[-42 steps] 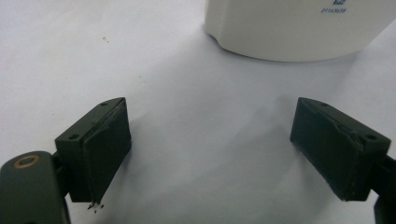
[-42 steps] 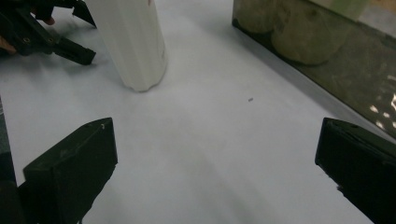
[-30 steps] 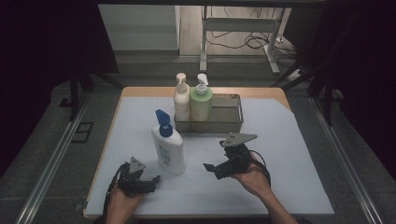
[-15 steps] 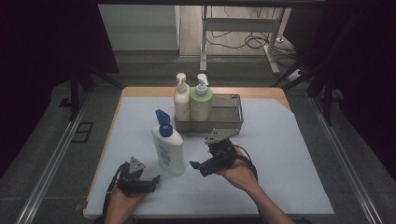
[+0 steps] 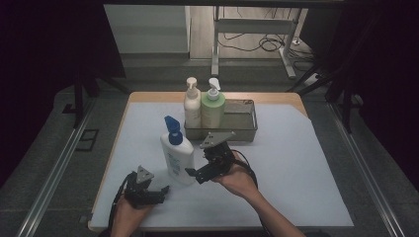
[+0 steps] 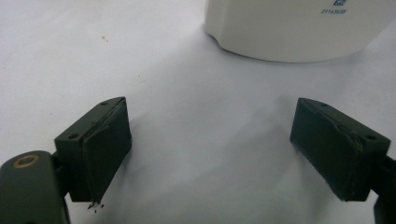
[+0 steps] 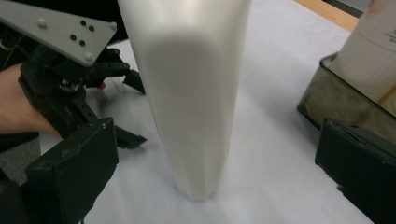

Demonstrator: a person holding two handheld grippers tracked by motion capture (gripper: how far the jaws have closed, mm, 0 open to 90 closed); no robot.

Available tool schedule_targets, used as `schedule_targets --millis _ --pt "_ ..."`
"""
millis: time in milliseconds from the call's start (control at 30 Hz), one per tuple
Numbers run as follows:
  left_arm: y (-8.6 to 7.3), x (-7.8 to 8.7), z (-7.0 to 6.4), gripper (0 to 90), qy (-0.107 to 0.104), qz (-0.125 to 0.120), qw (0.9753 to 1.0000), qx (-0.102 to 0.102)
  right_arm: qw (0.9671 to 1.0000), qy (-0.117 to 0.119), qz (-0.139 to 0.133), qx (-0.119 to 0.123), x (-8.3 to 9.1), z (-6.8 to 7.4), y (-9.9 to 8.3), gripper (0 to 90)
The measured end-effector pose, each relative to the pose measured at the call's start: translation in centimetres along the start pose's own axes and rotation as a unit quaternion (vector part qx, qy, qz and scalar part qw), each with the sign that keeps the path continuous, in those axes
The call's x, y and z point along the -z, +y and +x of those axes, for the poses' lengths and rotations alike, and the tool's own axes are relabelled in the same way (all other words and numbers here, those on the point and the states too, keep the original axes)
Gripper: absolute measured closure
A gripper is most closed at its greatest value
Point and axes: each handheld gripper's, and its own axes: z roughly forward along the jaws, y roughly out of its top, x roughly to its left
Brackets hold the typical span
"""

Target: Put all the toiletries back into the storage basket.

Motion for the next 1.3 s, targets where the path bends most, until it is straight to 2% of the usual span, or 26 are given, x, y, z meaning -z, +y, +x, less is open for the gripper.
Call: schedule_targets --millis 200,300,467,667,900,967,1033,1100,1233,1300 --pt "0.0 0.0 0.0 12.3 0.000 0.000 1.0000 0.000 1.0000 0.001 -0.004 0.000 -1.1 0.4 0.8 0.0" --pt "0.0 0.0 0.0 12.3 -0.001 0.000 1.0000 0.000 1.0000 -0.004 -0.006 0.006 -1.7 0.6 1.1 0.0" --pt "0.0 0.0 0.0 12.3 -0.001 0.000 1.0000 0.000 0.9999 -0.011 -0.005 0.002 -2.5 0.7 1.4 1.1" --pt "0.0 0.0 0.0 12.3 -0.001 0.000 1.0000 0.000 0.9998 -0.016 -0.012 0.000 -3.1 0.7 1.8 11.5" --pt "0.0 0.0 0.0 12.3 -0.001 -0.001 1.0000 0.001 0.9999 -0.007 -0.011 0.001 -3.7 1.1 2.3 19.6" --pt "0.0 0.0 0.0 12.3 -0.001 -0.001 1.0000 0.001 0.9999 -0.010 -0.013 0.004 -3.9 1.2 2.4 27.0" --pt "0.0 0.0 0.0 12.3 -0.001 -0.001 1.0000 0.001 0.9999 -0.008 -0.012 0.004 -3.9 1.2 2.4 28.6" --pt "0.0 0.0 0.0 12.3 -0.001 -0.001 1.0000 0.001 0.9999 -0.005 -0.010 0.005 -4.1 1.2 2.5 33.9" --pt "0.0 0.0 0.0 12.3 -0.001 -0.001 1.0000 0.001 0.9997 -0.017 -0.006 0.017 -4.1 1.4 2.5 38.0" --pt "0.0 0.0 0.0 12.3 -0.001 -0.001 1.0000 0.001 0.9996 -0.022 0.000 0.016 -4.0 1.6 2.6 38.5"
